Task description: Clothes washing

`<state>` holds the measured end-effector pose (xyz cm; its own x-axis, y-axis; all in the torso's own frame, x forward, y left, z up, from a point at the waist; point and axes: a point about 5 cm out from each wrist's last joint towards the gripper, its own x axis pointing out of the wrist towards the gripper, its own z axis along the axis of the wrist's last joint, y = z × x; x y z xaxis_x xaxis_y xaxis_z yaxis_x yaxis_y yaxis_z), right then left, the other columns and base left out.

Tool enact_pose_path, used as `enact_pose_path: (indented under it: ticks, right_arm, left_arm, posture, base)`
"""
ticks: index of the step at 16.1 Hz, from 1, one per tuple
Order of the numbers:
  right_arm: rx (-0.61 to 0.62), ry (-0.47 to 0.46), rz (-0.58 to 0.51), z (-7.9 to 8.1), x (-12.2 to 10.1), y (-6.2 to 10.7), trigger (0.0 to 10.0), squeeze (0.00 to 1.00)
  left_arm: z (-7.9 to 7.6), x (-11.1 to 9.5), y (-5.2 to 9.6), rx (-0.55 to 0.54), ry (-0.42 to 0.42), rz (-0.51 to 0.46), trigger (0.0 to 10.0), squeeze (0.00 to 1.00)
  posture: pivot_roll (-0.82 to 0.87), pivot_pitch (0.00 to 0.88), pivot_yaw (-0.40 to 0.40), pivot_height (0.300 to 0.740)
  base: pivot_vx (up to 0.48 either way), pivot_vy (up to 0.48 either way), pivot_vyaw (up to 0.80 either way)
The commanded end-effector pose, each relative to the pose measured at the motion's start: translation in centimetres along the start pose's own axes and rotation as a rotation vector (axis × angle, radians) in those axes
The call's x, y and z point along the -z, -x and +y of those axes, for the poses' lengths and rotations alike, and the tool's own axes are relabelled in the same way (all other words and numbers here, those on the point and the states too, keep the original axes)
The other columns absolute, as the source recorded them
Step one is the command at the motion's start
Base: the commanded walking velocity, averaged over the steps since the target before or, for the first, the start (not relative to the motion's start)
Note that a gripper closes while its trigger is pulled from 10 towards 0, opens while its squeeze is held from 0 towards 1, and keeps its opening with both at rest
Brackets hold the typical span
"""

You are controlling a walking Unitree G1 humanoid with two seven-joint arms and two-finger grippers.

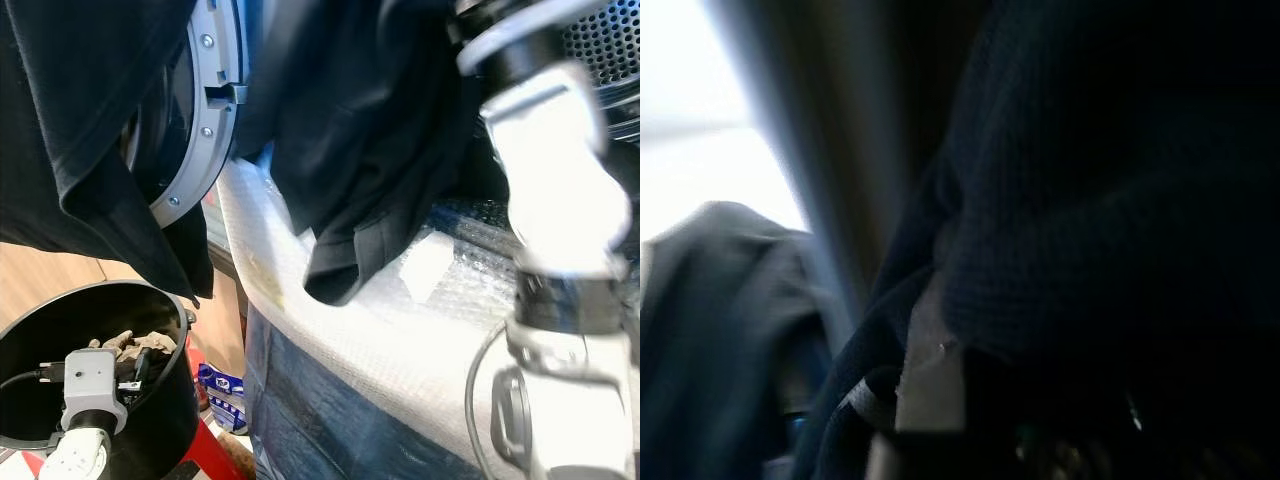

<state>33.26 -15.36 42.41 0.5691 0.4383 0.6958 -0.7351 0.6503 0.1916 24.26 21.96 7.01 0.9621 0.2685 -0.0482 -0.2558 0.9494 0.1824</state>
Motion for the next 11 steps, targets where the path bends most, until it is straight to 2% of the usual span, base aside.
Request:
enact_pose_path:
  ticks: [1,2,3,4,6,8,10,11]
  right_arm:
    - [0.026,0.081,-0.022,-0.4,-0.9,-0.7,0.0,0.00]
    - [0.083,0.152,0.036,-1.6,-0.1,-1.3,0.0,0.00]
    - [0.234,0.183,0.053,-3.7,0.4,-2.0,0.0,0.00]
    - [0.330,0.201,0.083,-4.8,0.6,-2.3,0.0,0.00]
    - [0.608,0.330,0.185,-7.6,0.8,-1.9,0.0,0.00]
    - [0.790,0.375,0.140,-9.1,-1.1,-1.4,0.0,0.00]
    - [0.859,0.412,0.095,-9.3,-2.6,-1.5,0.0,0.00]
    - [0.854,0.432,0.099,-9.0,-2.7,-1.9,0.0,0.00]
  left_arm:
    - [-0.2,0.3,0.1,0.000,-0.008,0.007,10.0,0.00]
    - [-0.4,0.3,0.2,0.003,0.002,0.011,10.0,0.00]
    - [-0.6,0.4,0.2,0.008,0.004,0.013,10.0,0.00]
    - [-0.6,0.4,0.1,0.007,0.005,0.013,10.0,0.00]
    - [-0.8,0.3,0.0,0.006,0.010,0.014,10.0,0.00]
    - [-0.9,0.3,-0.1,0.006,0.010,0.011,10.0,0.00]
    - [-0.7,0.3,0.0,0.000,0.005,0.011,10.0,0.00]
    - [-0.4,0.4,0.2,-0.004,0.004,0.011,10.0,0.00]
  posture:
    - [0.00,0.008,-0.056,0.740]
    - [0.00,0.008,-0.058,0.740]
    - [0.00,0.008,-0.058,0.740]
    - [0.00,0.003,-0.058,0.740]
    - [0.00,0.000,-0.056,0.740]
    - [0.00,0.000,-0.059,0.740]
    - [0.01,0.000,-0.063,0.740]
    - [0.01,0.000,-0.062,0.740]
  base:
    - [0.000,0.000,0.00]
    - [0.000,0.000,0.00]
    - [0.000,0.000,0.00]
    - [0.000,0.000,0.00]
    - [0.000,0.000,0.00]
    - [0.000,0.000,0.00]
    - [0.000,0.000,0.00]
    - [0.000,0.000,0.00]
